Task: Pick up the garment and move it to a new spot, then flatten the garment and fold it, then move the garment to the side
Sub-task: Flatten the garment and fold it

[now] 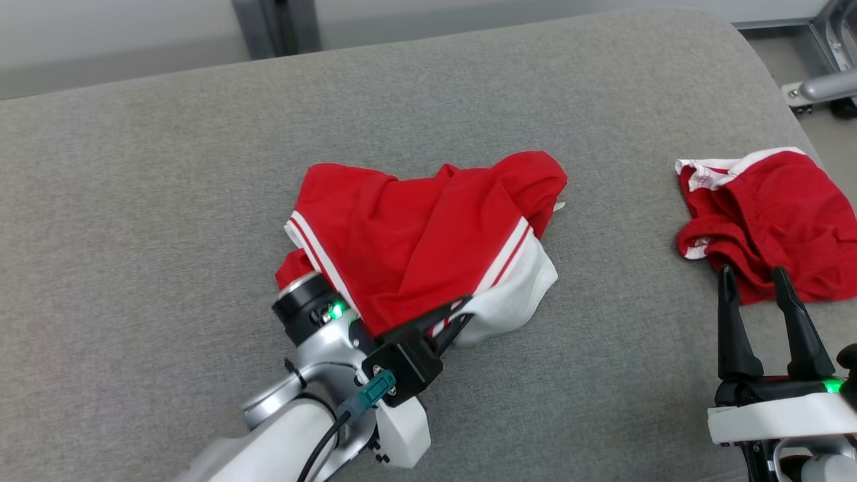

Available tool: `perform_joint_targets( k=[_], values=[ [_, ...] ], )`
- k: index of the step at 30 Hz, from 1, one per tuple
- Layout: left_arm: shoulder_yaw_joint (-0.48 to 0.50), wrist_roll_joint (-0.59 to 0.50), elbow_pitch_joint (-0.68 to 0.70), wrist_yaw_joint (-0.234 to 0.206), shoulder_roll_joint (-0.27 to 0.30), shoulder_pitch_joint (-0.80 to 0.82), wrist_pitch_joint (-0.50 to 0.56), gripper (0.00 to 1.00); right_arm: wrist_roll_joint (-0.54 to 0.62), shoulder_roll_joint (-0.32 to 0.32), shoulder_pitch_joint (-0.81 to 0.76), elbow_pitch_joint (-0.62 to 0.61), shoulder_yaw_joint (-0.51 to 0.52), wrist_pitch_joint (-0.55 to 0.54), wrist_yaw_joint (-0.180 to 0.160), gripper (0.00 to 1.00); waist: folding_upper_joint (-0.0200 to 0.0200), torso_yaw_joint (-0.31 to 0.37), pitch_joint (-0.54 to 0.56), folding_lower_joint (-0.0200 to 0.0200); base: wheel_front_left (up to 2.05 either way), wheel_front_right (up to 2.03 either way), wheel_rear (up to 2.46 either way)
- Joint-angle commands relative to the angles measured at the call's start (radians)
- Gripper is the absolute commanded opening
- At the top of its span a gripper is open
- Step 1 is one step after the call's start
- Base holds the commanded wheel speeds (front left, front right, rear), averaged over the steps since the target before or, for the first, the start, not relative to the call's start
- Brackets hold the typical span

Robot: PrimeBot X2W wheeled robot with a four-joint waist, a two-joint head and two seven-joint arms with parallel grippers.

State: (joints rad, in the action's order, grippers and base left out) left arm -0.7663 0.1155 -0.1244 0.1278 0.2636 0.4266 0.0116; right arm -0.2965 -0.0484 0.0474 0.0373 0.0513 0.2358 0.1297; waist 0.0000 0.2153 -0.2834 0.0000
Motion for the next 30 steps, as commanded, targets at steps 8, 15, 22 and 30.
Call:
perform_joint_targets(
  k=[8, 15, 22, 30],
  values=[
    [0.045, -0.038, 0.387, -0.014, 0.099, 0.072, 0.104, 0.0, -0.025, -0.004, 0.002, 0.027, 0.016, 0.014, 0.002, 1.0, 0.0, -0.055, 0.048, 0.0, 0.0, 0.0, 0.0],
    [0.117, -0.052, 0.599, -0.025, 0.171, 0.123, 0.161, 0.0, -0.036, -0.005, -0.012, 0.04, 0.032, 0.009, 0.002, 1.0, 0.0, -0.098, 0.08, 0.0, 0.0, 0.0, 0.0],
    [0.181, -0.038, 0.668, -0.059, 0.19, 0.152, 0.217, 0.0, -0.057, -0.004, -0.014, 0.053, 0.018, 0.006, 0.002, 1.0, 0.0, -0.123, 0.095, 0.0, 0.0, 0.0, 0.0],
    [0.362, 0.073, 0.575, -0.212, 0.227, -0.039, 0.21, 0.0, -0.069, -0.005, -0.014, 0.068, 0.004, 0.005, 0.002, 1.0, 0.0, -0.13, 0.081, 0.0, 0.0, 0.0, 0.0]
  ],
)
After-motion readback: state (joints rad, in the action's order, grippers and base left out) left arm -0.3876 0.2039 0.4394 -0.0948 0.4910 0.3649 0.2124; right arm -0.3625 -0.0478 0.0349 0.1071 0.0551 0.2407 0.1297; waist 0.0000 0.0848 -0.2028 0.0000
